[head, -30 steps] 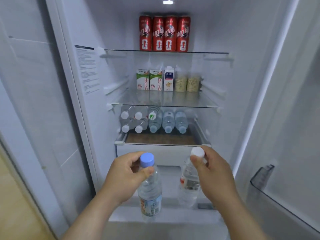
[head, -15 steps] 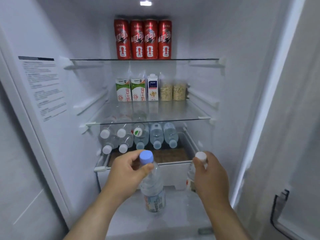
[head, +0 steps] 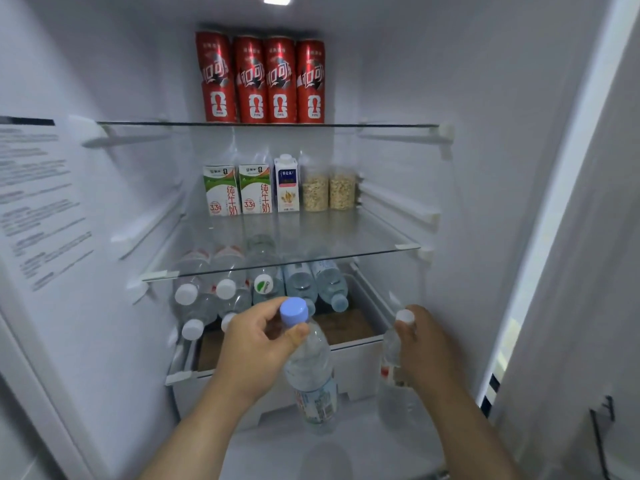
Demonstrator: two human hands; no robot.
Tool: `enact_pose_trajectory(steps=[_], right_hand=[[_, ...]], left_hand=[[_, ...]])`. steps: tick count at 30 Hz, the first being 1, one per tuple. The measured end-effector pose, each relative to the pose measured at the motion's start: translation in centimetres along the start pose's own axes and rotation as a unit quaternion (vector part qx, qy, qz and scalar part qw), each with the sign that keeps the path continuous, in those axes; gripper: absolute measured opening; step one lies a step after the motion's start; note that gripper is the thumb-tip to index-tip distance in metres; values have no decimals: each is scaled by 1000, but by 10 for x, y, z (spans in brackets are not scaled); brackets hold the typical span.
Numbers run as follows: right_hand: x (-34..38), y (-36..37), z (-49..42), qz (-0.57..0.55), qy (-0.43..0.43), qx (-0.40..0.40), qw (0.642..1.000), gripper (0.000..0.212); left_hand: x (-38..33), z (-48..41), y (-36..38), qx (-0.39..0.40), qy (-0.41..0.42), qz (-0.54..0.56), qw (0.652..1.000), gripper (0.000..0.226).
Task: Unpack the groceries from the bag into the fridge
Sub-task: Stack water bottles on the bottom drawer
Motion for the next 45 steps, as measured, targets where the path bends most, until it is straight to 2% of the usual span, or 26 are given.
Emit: enact_pose_trajectory(steps=[4, 7, 10, 15, 20, 23, 25, 27, 29, 31, 35, 41, 45], right_hand=[[1, -2, -5, 10, -1, -25, 1000, 12], [-2, 3, -8, 69, 6, -32, 997, 26], [-1, 3, -9, 100, -1, -15, 995, 40], [6, 2, -2, 153, -16, 6, 988, 59], [10, -1, 4, 163, -46, -44, 985, 51], [24, -4, 16, 75, -87, -77, 990, 28], [33, 0, 22, 23, -73, -25, 997, 9], [37, 9, 26, -64, 1, 67, 996, 12], [44, 19, 35, -180, 111, 165, 963, 21], [50, 26, 43, -242, 178, 227, 927, 37], [57, 25, 41, -303, 191, 242, 901, 53], [60, 22, 30, -435, 171, 253, 847, 48], [55, 29, 28, -489, 177, 279, 807, 58]], left_hand=[[6, -3, -2, 1, -8, 3, 1000, 39], [8, -4, -3, 4, -8, -1, 1000, 40], [7, -5, -3, -3, -5, 17, 1000, 27], [4, -7, -2, 0, 6, 38, 999, 28], [0, -10, 0, 0, 12, 50, 999, 25], [-6, -9, 3, -9, 25, 60, 998, 24], [-12, -8, 4, -16, 42, 64, 997, 22], [-20, -7, 5, -23, 64, 66, 996, 20], [-26, -5, 5, -32, 85, 71, 993, 21], [-34, -2, 7, -40, 119, 57, 990, 25], [-49, 10, 15, -52, 228, -12, 972, 29], [-47, 22, 34, -13, 360, -41, 932, 40], [-35, 32, 48, 25, 417, -99, 903, 25]])
Point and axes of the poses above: each hand's wrist, its own z-axis away from the middle knuckle, its own y-axis out of the palm, x = y × z, the point moved 5 cm from there along -z, towards the middle knuckle, and after that the axes turned 1 degree about x, right-handed, at the moved point
